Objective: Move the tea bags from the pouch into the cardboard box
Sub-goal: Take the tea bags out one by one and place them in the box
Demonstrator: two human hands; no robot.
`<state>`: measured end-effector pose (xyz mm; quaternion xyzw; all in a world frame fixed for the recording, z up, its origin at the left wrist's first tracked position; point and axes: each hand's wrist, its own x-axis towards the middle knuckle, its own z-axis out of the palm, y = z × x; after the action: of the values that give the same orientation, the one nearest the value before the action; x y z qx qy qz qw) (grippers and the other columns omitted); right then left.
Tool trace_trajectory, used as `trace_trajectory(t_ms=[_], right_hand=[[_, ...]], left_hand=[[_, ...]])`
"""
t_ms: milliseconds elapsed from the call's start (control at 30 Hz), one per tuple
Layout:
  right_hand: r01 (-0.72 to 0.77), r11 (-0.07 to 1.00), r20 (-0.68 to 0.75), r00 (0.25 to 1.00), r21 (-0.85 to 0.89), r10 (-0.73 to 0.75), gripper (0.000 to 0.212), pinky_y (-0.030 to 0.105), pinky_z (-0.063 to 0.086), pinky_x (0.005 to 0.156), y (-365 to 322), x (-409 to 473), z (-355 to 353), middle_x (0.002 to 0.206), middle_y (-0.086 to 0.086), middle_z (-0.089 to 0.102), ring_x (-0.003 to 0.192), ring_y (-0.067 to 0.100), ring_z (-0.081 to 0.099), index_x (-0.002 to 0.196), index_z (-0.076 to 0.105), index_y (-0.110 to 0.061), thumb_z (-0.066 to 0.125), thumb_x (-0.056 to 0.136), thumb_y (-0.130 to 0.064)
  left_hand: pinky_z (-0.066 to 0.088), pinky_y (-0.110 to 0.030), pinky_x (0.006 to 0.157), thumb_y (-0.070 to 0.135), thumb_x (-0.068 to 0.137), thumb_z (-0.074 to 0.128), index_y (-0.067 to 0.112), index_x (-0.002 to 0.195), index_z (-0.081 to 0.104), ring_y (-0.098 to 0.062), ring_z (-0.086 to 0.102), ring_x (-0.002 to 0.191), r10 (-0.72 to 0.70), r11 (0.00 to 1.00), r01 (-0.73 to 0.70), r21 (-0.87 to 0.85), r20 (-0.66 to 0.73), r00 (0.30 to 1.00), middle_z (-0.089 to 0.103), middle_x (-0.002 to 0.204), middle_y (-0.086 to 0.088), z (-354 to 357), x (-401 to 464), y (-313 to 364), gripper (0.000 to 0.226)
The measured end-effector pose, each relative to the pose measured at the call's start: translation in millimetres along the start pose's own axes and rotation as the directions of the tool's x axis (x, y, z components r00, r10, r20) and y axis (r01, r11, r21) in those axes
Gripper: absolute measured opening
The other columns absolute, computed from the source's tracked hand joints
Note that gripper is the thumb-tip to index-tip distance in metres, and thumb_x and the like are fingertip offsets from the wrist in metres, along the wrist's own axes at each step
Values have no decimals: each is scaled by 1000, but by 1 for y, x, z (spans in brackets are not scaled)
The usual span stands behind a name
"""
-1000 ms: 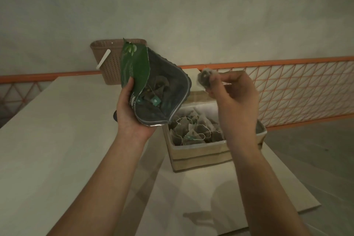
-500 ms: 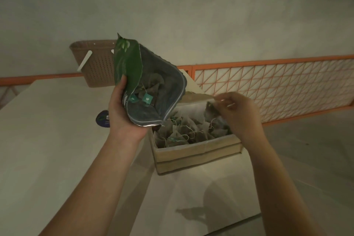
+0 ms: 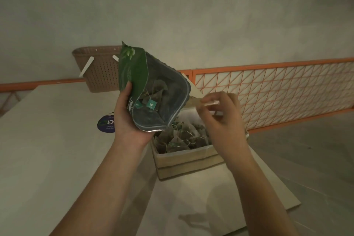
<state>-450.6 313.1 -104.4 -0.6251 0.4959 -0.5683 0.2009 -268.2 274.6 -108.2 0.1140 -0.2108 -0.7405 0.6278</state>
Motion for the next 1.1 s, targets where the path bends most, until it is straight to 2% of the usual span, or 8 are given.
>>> trace_trajectory(t_ms=[167, 267, 367, 500, 600, 767, 967, 1100], right_hand=[[85, 993, 135, 988, -86, -73, 15, 6, 42, 88, -16, -9, 37, 123, -10, 37, 114, 3, 43, 100, 67, -32, 71, 86, -28], [216, 917, -9, 972, -336, -233, 21, 23, 44, 85, -17, -17, 53, 114, 0, 42, 107, 14, 41, 103, 68, -28, 71, 83, -30], [303, 832, -125, 908, -466, -400, 18, 25, 36, 80, -25, -19, 58, 102, 2, 48, 97, 17, 43, 99, 71, -21, 71, 81, -25], [436, 827, 65, 894, -354, -443, 11, 30, 49, 74, -37, -3, 69, 93, 6, 62, 87, 22, 57, 93, 75, -13, 71, 82, -12], [487, 666, 287, 873, -565, -394, 20, 40, 50, 89, -48, 17, 80, 104, 12, 63, 99, 29, 56, 101, 75, -10, 66, 84, -11], [501, 453, 440, 865, -738, -240, 27, 37, 38, 98, -53, 35, 92, 120, 10, 61, 116, 28, 49, 111, 68, -15, 56, 95, -31], [469, 674, 290, 883, -571, -369, 16, 29, 46, 78, -51, 33, 88, 102, 3, 69, 96, 21, 61, 102, 72, -18, 61, 92, -23], [327, 906, 114, 945, -268, -307, 11, 24, 51, 66, -53, 30, 68, 85, -4, 70, 74, 11, 64, 95, 72, -17, 65, 91, -24]], left_hand=[[46, -49, 109, 50, 92, 54, 16, 141, 59, -35, 55, 133, 20, 1000, -20, 24, -22, 1000, 59, 143, -14, 4, -4, -1, 60], [50, -50, 103, 49, 93, 54, 13, 141, 59, -35, 56, 132, 29, 999, -28, 32, -38, 999, 59, 143, -15, 5, -6, 3, 61], [54, -46, 100, 50, 97, 50, 13, 147, 52, -33, 53, 136, 30, 998, -28, 47, -50, 998, 54, 148, -14, 4, -9, 10, 62], [56, -36, 96, 49, 97, 50, 14, 148, 51, -27, 57, 130, 31, 998, -26, 63, -80, 996, 50, 151, -11, 3, -12, 14, 62], [47, -40, 108, 48, 99, 47, 15, 145, 55, -28, 52, 137, 31, 997, -23, 76, -109, 994, 54, 149, -11, 3, -14, 13, 57], [57, -37, 91, 46, 97, 51, 18, 137, 63, -27, 61, 128, 26, 999, -20, 49, -130, 991, 63, 139, -9, 4, -14, 13, 51], [51, -42, 97, 45, 96, 54, 20, 141, 60, -28, 56, 134, 40, 998, -32, 59, -126, 991, 60, 143, -8, 2, -12, 20, 53], [54, -43, 97, 46, 97, 51, 19, 143, 58, -29, 60, 128, 21, 999, -16, 51, -88, 996, 59, 144, -10, 0, -12, 21, 53]])
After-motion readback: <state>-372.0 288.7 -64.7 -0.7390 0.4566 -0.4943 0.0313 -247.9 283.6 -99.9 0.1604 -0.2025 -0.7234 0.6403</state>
